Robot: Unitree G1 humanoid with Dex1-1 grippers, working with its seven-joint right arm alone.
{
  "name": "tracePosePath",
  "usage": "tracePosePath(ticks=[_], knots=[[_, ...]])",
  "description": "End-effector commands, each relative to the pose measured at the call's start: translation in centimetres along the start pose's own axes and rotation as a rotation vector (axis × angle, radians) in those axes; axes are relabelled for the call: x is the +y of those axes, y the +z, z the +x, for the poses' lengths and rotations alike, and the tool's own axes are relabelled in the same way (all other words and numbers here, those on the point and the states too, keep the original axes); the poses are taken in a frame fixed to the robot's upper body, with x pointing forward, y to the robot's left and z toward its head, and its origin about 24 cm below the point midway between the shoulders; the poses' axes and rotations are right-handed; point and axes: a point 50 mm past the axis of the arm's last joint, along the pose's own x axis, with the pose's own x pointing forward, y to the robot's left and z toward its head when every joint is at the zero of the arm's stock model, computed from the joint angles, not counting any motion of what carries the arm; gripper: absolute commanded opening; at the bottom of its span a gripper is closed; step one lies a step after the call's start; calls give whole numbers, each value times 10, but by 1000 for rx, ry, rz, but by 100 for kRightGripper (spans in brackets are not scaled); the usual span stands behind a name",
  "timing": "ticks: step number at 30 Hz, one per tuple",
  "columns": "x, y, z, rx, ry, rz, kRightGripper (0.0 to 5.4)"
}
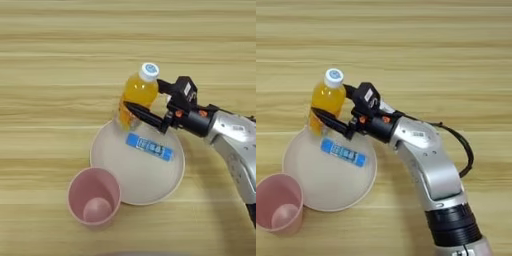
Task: Move the objects on the table
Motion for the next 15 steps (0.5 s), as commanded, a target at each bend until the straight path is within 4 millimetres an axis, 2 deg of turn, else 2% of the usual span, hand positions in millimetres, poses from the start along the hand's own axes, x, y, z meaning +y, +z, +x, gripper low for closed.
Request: tracePosePath(ticks=[1, 15], knots=[[-18, 39, 14, -140, -70, -104, 342], [-54, 24, 30, -20, -343, -197, 341]])
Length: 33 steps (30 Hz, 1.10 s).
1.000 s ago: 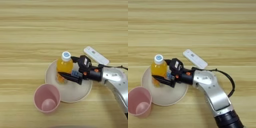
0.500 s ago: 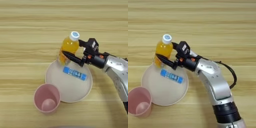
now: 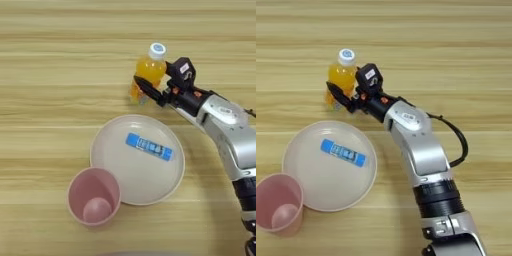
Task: Move the objects on the table
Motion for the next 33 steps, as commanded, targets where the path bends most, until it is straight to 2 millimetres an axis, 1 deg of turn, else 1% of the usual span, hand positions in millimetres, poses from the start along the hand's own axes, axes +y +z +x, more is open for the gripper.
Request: tracePosePath(ticks=[1, 9, 16, 33], knots=[[-14, 40, 16, -135, -73, -147, 341], [-22, 23, 21, -52, -127, -176, 341], [-22, 12, 22, 2, -126, -168, 341], [-23, -2, 24, 84, -125, -157, 341]])
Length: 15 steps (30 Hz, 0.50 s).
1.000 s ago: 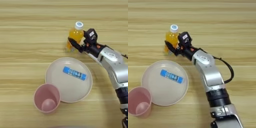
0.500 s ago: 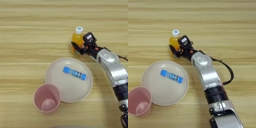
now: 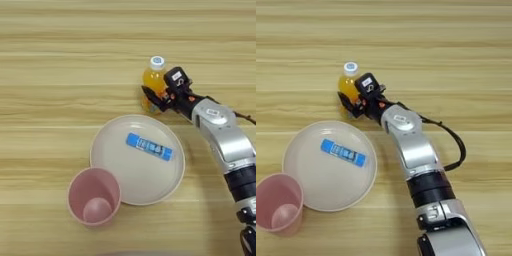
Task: Move the objects on the table
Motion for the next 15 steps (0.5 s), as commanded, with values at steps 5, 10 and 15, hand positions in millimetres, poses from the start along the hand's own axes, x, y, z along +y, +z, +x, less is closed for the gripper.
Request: tracePosePath(ticks=[5, 10, 15], knots=[[-13, 33, 9, -90, -38, -75, 359], [-14, 33, 10, -91, -41, -68, 420], [-15, 33, 10, -93, -45, -67, 473]])
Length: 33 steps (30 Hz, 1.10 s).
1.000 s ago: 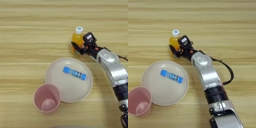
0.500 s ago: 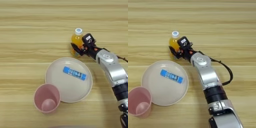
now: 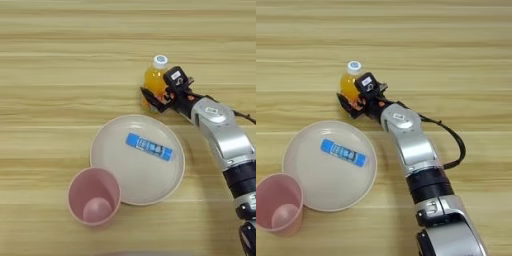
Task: Move the objects on the table
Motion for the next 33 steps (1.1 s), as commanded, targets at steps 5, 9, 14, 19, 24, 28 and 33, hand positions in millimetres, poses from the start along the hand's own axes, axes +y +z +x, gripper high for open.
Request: tracePosePath(ticks=[5, 9, 14, 19, 24, 28, 33], knots=[[-13, 37, 6, -121, -46, -68, 515], [-14, 38, 6, -122, -50, -68, 538], [-15, 38, 6, -126, -57, -69, 538], [-17, 42, 5, -149, -69, -69, 538], [-17, 47, 4, -192, -72, -64, 538], [-16, 55, 1, -248, -64, -46, 538], [-16, 65, -4, -331, -56, -12, 538]])
